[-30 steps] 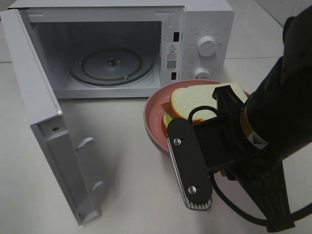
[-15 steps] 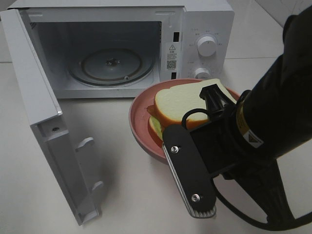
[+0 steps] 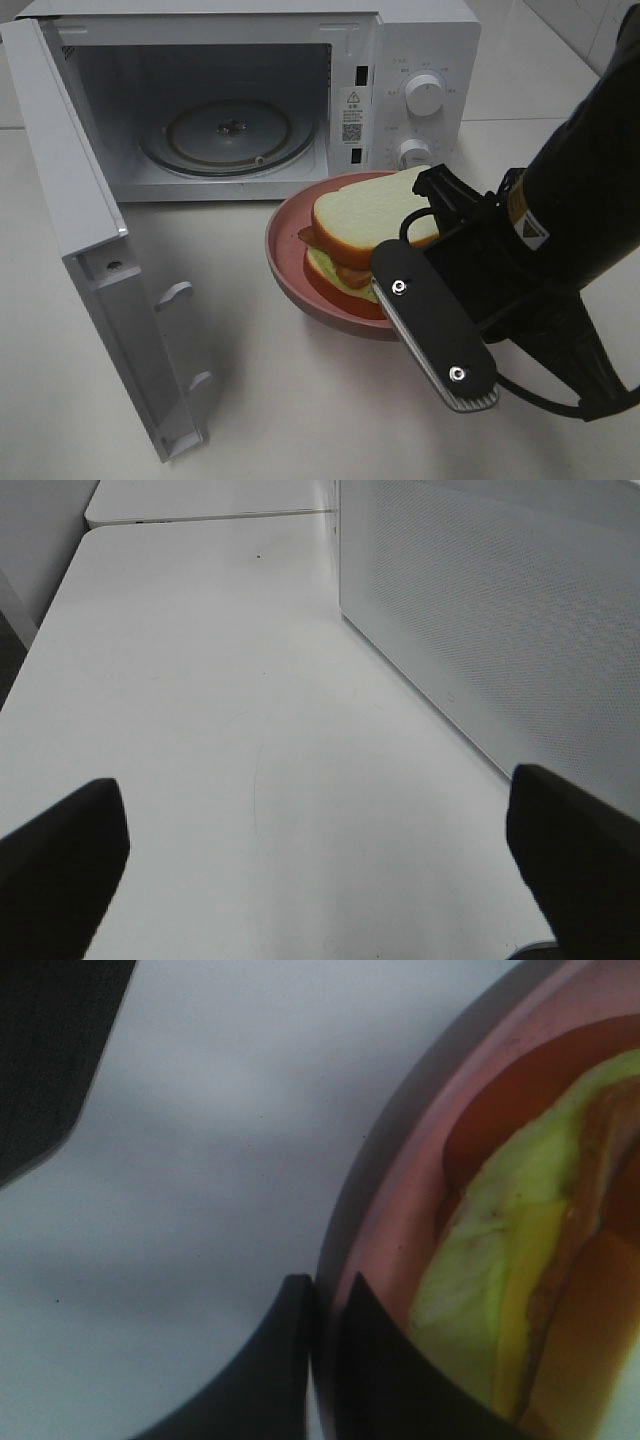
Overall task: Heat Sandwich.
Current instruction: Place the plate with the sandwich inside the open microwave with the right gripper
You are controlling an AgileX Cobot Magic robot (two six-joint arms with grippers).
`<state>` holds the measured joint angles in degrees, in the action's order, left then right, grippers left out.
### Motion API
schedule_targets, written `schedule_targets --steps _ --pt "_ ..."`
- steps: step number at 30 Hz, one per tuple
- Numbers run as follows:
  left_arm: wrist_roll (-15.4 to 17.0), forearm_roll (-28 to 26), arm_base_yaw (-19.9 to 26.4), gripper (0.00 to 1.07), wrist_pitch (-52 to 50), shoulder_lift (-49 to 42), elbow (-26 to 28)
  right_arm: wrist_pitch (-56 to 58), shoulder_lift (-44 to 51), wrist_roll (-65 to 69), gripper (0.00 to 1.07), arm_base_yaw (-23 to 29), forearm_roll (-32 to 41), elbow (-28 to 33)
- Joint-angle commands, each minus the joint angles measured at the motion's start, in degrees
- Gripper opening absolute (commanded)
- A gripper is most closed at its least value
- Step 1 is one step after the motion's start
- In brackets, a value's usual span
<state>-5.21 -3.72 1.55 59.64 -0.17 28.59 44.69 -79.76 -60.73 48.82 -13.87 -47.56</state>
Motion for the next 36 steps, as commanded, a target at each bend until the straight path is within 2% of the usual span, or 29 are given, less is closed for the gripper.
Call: schedule_targets --steps 1,13,18,36 --pt "0.17 0.06 -0.23 0.97 -0.23 -1.55 -0.23 -4.07 0.46 -7.45 0.03 -2.52 2.81 0.17" --pt "0.17 0.06 -0.23 0.97 -0.23 -1.55 -0.23 -7.1 0.46 -18.91 0.03 -8.02 6.76 0.17" --pt "0.17 0.06 -0.23 0.97 -0.23 -1.55 -0.23 -7.91 0.46 -23.49 0.03 -8.48 8.82 0.17" --pt "0.17 0.06 -0.23 0.97 -0.23 -1.55 -0.23 -16.04 -3.09 -24.41 0.0 -8.94 8.82 0.11"
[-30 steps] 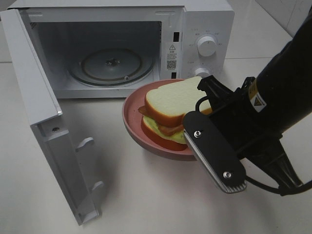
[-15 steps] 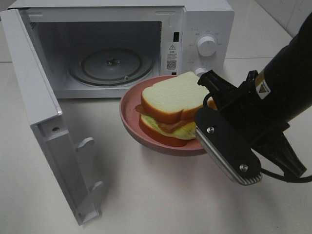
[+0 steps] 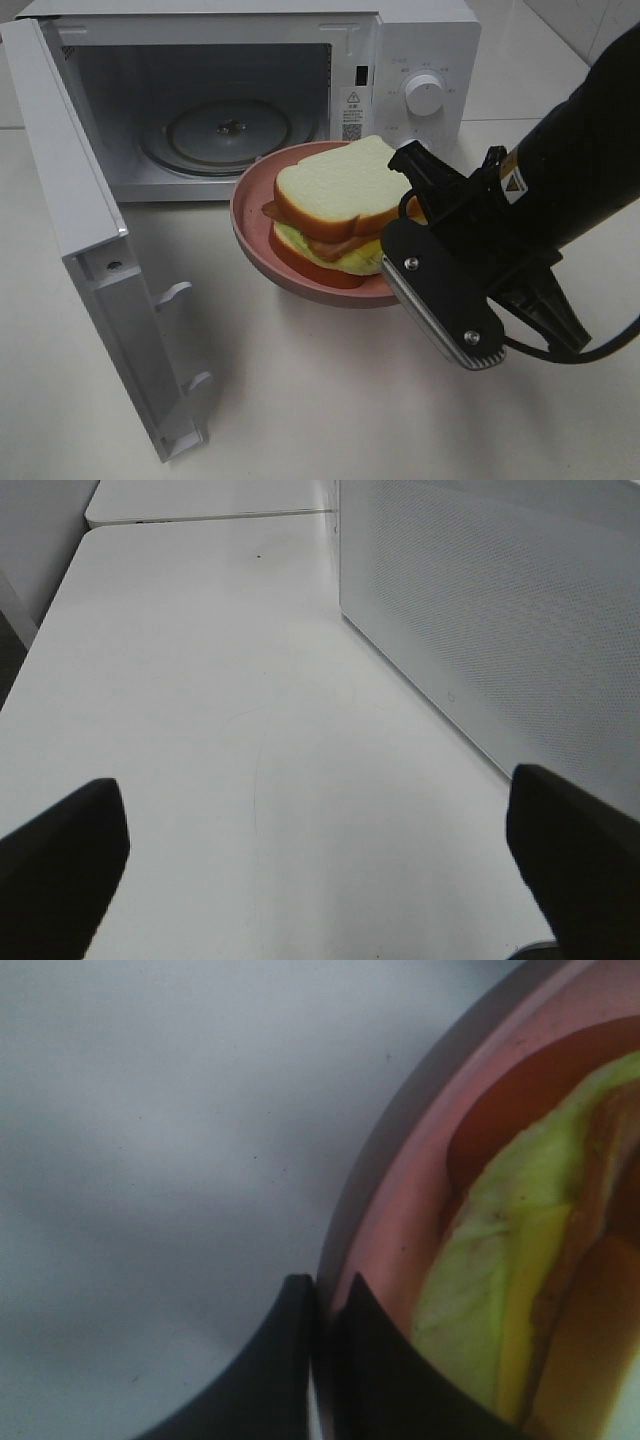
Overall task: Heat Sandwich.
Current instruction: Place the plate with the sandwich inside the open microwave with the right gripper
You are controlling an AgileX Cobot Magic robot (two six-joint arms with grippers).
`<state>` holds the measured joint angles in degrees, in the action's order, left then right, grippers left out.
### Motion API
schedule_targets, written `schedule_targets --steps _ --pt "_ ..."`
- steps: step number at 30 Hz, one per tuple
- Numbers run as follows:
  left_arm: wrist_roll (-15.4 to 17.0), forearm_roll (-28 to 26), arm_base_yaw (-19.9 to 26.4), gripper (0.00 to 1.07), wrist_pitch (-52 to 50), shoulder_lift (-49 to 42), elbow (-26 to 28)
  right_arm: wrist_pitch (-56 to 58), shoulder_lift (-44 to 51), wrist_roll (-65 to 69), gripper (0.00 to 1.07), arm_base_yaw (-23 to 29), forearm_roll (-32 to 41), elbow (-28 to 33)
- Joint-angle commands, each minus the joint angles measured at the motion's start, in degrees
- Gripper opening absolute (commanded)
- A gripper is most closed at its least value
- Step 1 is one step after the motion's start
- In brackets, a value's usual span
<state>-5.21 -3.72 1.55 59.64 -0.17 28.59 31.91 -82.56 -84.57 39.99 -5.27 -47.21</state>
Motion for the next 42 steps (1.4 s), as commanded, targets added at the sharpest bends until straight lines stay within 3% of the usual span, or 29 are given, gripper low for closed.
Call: schedule_targets --steps 1,16,42 --pt "0.17 0.06 -0.23 0.97 -0.23 -1.55 -0.23 -3.9 -0.74 -1.15 0.0 -0.11 0.23 -0.4" --pt "0.11 0.06 -0.23 0.97 -0.23 -1.55 -0.23 -9.28 -3.72 -6.59 0.0 -0.06 5.27 -1.55" --pt "0.11 0.06 -0.23 0.97 -0.23 -1.55 -0.23 -0.69 -16.44 -7.79 0.0 -0.06 6.19 -16.96"
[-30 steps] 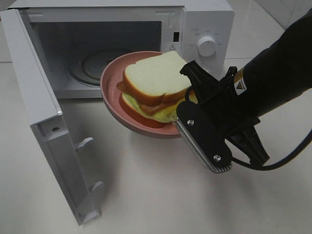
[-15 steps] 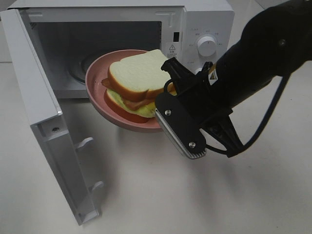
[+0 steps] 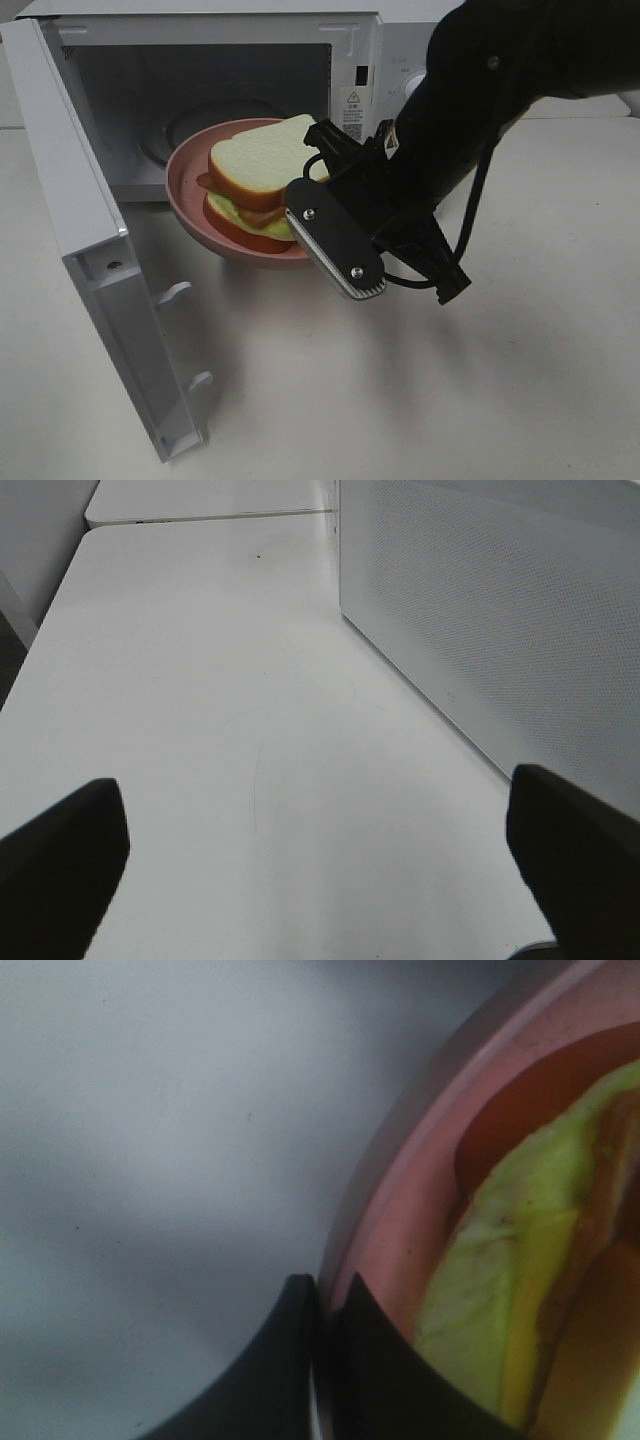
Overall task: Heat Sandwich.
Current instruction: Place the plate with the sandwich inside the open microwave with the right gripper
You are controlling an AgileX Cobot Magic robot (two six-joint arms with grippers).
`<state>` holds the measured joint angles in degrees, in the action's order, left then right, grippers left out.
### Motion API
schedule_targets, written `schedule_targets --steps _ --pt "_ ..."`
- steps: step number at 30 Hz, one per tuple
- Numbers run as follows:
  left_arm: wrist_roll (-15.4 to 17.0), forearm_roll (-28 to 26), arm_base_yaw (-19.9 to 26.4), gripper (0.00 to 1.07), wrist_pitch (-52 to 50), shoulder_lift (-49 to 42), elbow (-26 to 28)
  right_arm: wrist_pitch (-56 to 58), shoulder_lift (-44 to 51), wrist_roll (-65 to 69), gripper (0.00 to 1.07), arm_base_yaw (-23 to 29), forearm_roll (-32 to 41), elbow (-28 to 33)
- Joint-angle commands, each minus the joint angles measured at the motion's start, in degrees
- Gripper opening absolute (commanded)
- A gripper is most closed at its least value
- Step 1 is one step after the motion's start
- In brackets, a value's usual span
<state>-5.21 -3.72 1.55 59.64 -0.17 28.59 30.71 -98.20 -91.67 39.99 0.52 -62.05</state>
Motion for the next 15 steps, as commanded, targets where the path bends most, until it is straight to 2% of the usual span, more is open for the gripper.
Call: schedule_targets --steps 1,9,15 --pt "0.11 0.06 -0.23 0.97 -0.23 -1.55 -0.23 1.26 -1.49 -1.32 0.0 -0.06 0.4 -3.21" --pt "0.11 0.06 -0.23 0.97 -0.23 -1.55 -0.23 4.13 -4.7 -1.66 0.0 -0.06 0.4 -7.22" --pt "0.11 0.06 -0.23 0.97 -0.23 -1.55 -0.23 6.53 -8.59 -1.15 0.0 -0.06 0.4 -12.72"
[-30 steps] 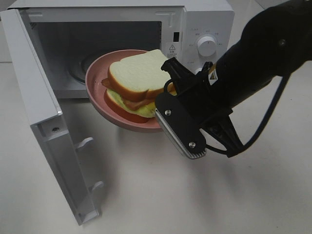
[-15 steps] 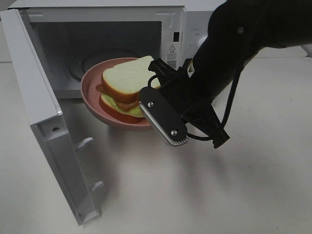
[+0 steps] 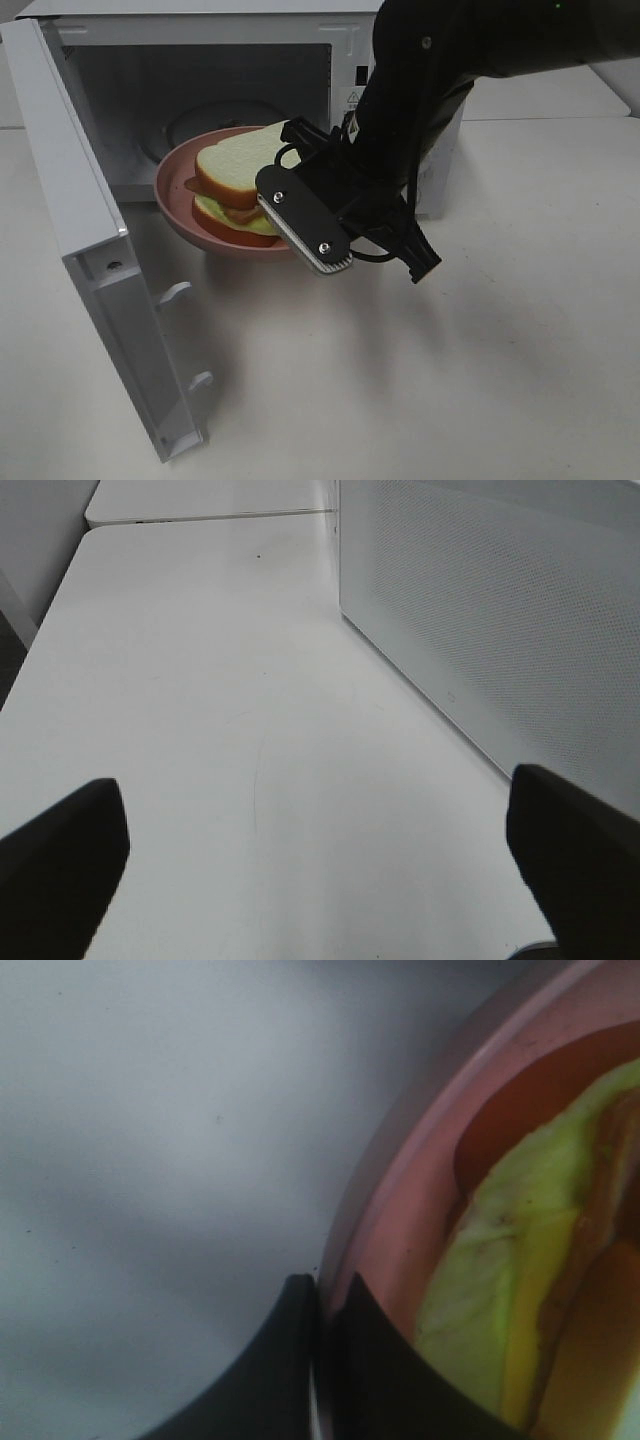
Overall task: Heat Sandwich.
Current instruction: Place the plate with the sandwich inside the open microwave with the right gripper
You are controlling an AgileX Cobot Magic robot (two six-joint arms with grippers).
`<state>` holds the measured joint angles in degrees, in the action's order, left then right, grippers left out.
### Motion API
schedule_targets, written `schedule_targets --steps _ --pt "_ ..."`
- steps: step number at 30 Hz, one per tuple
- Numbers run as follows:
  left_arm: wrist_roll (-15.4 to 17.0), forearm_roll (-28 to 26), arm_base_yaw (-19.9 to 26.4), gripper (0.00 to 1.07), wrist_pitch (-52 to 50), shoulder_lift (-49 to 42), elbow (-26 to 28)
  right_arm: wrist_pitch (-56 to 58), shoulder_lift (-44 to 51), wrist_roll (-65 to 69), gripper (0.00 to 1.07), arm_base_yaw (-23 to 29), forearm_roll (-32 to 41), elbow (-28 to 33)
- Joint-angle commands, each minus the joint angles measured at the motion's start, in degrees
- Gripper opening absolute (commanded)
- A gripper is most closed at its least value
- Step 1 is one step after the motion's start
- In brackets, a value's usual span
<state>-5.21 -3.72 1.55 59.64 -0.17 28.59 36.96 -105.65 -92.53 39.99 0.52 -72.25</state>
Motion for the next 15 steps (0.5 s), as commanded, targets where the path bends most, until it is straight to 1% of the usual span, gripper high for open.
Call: schedule_targets --steps 1,3,4,7,10,12,13,15 --pt "0.11 0.06 -0.23 0.97 -0.23 -1.55 -0.23 0.69 -1.66 -0.17 0.0 -0.06 0.4 -3.27" --pt "0.11 0.06 -0.23 0.97 -0.23 -1.55 -0.23 1.38 -2.29 -0.11 0.0 -0.06 0.4 -4.18" --pt "0.11 0.06 -0.23 0.97 -0.23 -1.55 -0.23 2.29 -3.21 0.17 0.0 -0.06 0.4 -5.84" --pt "0.11 0.06 -0.23 0.97 -0.23 -1.55 -0.23 3.04 -4.07 0.29 0.0 -0.06 0.4 -7.45" --pt "0.11 0.06 -0.23 0.97 -0.23 -1.55 -0.23 4.64 -5.79 0.52 0.0 -0.06 0.4 -10.43" --pt "0.11 0.06 -0.23 0.97 -0.23 -1.55 -0.23 4.93 -6.07 0.69 0.0 -0.06 0.4 -11.0" --pt "0.11 0.06 -0.23 0.97 -0.23 -1.55 -0.23 5.79 -7.1 1.2 0.0 -0.06 0.4 -12.72" --pt "0.11 0.06 -0.23 0.97 -0.23 -1.55 -0.23 6.13 -8.08 2.06 0.0 -0.06 0.4 -14.15"
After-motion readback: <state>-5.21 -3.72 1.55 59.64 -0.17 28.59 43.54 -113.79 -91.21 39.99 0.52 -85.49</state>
